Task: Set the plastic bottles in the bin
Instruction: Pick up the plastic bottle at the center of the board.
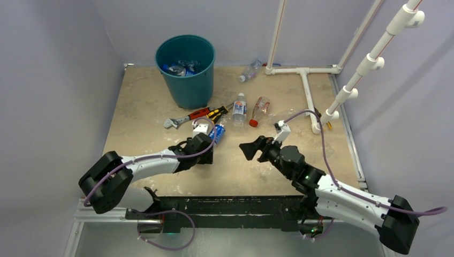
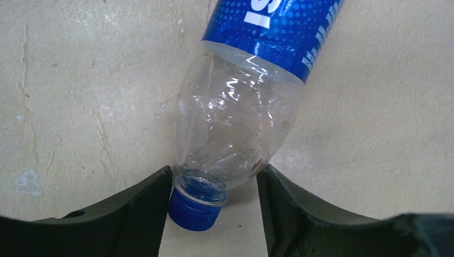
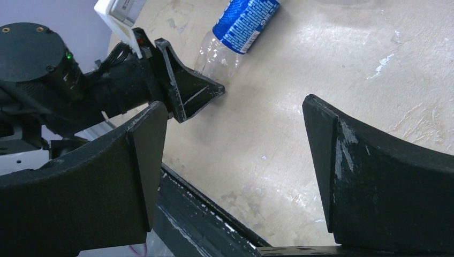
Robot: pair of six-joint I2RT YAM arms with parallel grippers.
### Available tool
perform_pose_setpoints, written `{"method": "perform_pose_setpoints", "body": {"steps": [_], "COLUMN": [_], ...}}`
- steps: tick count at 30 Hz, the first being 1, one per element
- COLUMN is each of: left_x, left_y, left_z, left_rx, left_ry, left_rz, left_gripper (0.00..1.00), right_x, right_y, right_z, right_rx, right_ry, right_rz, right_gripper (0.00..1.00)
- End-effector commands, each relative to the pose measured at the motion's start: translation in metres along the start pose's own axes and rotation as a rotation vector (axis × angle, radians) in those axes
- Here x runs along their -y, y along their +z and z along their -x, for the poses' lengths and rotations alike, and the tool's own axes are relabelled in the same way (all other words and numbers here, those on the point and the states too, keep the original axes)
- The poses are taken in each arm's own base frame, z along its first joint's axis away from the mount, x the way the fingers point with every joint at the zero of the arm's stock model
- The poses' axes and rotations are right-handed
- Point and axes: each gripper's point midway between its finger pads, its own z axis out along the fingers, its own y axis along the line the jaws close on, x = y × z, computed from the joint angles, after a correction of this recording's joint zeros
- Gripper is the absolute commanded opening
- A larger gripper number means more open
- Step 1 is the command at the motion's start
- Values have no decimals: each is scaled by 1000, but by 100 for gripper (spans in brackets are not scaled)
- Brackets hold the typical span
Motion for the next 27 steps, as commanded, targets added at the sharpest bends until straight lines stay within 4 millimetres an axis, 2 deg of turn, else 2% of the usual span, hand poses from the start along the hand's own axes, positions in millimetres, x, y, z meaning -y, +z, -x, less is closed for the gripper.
{"method": "perform_pose_setpoints", "body": {"steps": [1, 5, 9, 16, 18, 20, 22, 24, 27], "left_x": [15, 18, 19, 30, 39, 49, 58, 65, 72], "left_y": [-1, -5, -11, -35, -48, -65, -85, -109, -148], "left_z": [12, 10, 4, 8, 16, 25, 37, 53, 89], "left_rx": [42, 33, 16, 28, 42, 55, 72, 84, 137], "left_ry": [-46, -46, -46, -42, -38, -33, -18, 26, 109], "left_rz": [-69, -97, -122, -200, -252, -306, -350, -377, -412], "left_gripper": [55, 45, 34, 12, 1, 0, 0, 0, 0], "right_x": [-2, 1, -3, -11, -17, -29, -41, -45, -56], "right_y": [-8, -12, -12, -12, -14, -18, -22, -26, -40], "right_z": [5, 0, 4, 9, 9, 12, 23, 41, 73], "right_rx": [11, -7, 1, 6, -2, -8, 4, 45, 127], "right_ry": [-9, -10, -17, -12, -14, -17, -28, -49, -76], "right_rz": [21, 20, 29, 57, 87, 141, 175, 154, 167], "right_gripper": [94, 94, 94, 94, 94, 95, 96, 97, 99]}}
